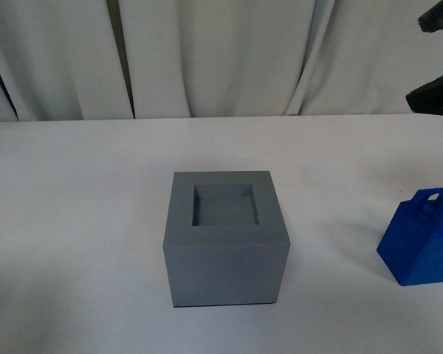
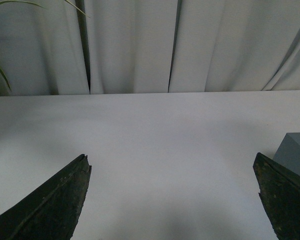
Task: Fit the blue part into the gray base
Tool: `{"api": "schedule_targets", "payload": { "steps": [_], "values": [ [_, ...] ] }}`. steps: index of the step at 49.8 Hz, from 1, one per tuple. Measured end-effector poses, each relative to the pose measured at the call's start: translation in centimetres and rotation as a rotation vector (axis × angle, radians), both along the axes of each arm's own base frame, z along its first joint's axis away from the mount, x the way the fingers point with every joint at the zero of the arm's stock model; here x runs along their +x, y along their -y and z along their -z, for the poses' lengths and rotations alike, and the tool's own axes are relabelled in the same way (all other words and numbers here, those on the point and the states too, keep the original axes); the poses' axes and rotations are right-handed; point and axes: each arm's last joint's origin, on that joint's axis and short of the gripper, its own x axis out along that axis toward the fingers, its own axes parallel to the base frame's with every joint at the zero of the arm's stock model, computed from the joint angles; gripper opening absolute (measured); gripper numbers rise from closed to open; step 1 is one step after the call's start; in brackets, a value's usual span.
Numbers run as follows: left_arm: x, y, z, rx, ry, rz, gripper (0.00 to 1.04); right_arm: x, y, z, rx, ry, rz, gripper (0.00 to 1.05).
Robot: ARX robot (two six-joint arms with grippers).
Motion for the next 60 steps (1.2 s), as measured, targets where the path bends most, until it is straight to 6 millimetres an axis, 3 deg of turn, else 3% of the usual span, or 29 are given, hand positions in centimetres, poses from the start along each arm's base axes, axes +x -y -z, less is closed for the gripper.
{"api": "schedule_targets", "payload": {
  "steps": [11, 27, 60],
  "values": [
    [0.0, 0.0, 0.0, 0.000, 0.000, 0.000, 0.99, 3.1, -0.5, 0.2, -0.271, -0.105, -0.136, 0.97],
    [0.0, 0.0, 0.0, 0.000, 0.000, 0.000, 0.99, 5.9, 0.9, 4.6, -0.539, -0.257, -0.261, 0.97],
    [0.0, 0.0, 0.0, 0.000, 0.000, 0.000, 0.99, 7.9, 1.2, 7.6, -0.603, -0.282, -0.265, 0.97]
  ]
}}
